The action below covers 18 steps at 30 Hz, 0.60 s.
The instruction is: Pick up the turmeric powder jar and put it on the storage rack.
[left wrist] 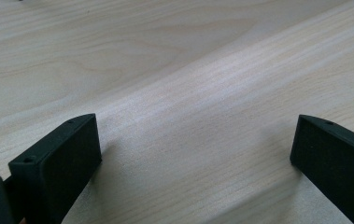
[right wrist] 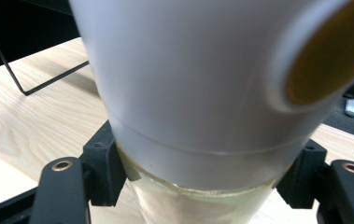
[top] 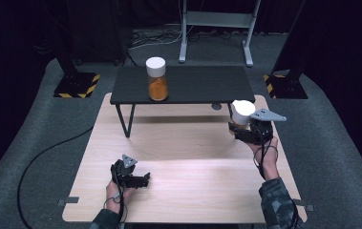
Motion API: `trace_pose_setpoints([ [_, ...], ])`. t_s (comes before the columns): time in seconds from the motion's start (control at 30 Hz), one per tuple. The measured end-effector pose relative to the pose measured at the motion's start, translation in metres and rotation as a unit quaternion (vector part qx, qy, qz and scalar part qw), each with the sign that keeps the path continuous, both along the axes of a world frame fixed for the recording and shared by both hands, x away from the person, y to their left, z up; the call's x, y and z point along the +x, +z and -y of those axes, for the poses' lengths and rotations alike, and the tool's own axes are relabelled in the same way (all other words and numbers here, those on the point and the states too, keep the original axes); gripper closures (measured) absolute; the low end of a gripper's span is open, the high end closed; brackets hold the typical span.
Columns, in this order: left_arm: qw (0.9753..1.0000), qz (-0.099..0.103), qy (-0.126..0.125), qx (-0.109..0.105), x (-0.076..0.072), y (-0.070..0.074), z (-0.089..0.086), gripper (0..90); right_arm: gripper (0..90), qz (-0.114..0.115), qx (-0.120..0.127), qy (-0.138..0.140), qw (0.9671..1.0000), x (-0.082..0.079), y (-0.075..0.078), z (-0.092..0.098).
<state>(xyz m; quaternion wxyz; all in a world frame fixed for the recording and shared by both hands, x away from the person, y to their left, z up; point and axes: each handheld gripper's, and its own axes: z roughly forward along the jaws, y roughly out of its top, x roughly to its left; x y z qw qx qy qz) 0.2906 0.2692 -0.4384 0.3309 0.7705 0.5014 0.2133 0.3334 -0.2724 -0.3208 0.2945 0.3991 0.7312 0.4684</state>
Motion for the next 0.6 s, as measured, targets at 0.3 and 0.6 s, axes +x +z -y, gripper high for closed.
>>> trace_pose_setpoints([
  [0.3,1.0,0.0,0.0,0.0,0.0,0.0,0.0,1.2,29.5,0.0,0.005,0.004,1.0,0.009,0.007,-0.004],
  [0.6,1.0,0.0,0.0,0.0,0.0,0.0,0.0,1.2,29.5,0.001,0.0,0.01,1.0,0.015,0.014,-0.007],
])
